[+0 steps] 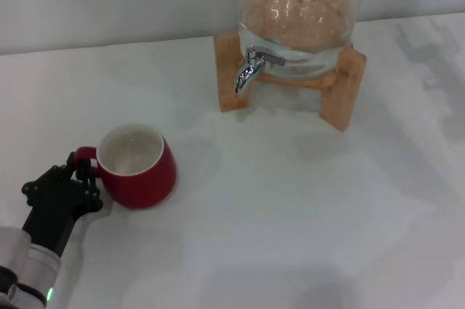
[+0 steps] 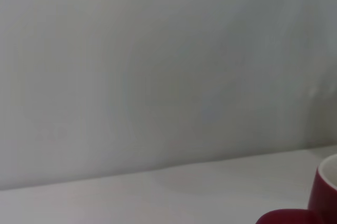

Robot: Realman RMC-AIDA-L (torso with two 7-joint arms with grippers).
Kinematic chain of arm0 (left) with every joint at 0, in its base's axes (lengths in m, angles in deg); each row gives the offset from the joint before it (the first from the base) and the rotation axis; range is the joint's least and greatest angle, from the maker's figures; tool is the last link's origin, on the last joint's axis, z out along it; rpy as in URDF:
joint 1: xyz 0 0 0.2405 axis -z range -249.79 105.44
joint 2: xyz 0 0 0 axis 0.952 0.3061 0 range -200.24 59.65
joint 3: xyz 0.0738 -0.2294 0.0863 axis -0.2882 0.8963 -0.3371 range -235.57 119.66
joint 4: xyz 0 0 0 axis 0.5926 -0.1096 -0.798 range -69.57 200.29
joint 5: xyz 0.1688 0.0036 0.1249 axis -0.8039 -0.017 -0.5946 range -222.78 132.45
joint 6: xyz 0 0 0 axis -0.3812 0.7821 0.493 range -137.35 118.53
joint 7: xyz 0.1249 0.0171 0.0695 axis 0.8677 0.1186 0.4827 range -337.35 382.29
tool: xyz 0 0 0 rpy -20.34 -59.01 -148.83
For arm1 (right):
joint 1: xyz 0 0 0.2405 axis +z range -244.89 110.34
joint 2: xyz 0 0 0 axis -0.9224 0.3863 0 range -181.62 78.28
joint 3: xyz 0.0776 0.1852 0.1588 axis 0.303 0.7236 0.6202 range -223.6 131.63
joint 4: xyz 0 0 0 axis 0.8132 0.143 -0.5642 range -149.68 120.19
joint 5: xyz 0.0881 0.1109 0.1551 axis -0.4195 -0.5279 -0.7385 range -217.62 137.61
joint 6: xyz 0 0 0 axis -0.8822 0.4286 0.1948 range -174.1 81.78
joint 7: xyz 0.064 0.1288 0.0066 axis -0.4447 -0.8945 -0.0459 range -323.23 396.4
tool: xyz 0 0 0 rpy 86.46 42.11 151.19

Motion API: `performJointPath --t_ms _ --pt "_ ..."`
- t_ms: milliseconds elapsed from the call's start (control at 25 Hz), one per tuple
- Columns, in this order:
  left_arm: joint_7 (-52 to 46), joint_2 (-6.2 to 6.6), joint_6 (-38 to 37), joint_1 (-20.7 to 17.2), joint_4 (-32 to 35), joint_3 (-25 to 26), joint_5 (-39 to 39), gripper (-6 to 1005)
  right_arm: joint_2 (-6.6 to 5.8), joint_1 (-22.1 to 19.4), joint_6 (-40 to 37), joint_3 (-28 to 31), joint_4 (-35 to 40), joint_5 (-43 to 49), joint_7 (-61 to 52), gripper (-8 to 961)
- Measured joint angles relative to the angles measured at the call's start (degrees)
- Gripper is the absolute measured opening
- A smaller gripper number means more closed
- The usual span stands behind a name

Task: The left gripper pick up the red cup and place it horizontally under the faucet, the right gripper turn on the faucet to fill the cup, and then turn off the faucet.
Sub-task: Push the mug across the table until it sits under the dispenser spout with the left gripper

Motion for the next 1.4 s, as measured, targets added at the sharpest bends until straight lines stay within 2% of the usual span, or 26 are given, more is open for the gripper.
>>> performJointPath --t_ms 440,960,1400 --pt "0.77 0.33 -0.91 4.64 0.35 0.59 -0.03 98 0.08 0.20 0.00 -0.82 -0.09 0.03 0.00 693" --pt "0.35 0.59 -8.69 10.37 2.00 0.37 -0.73 98 0.22 -0.67 1.69 -2.47 -0.31 0.09 0.00 693" --pt "0.27 0.62 -13.34 13.37 3.27 0.40 -0.73 98 0.27 -1.09 2.70 -3.45 -0.45 0.09 -0.03 693"
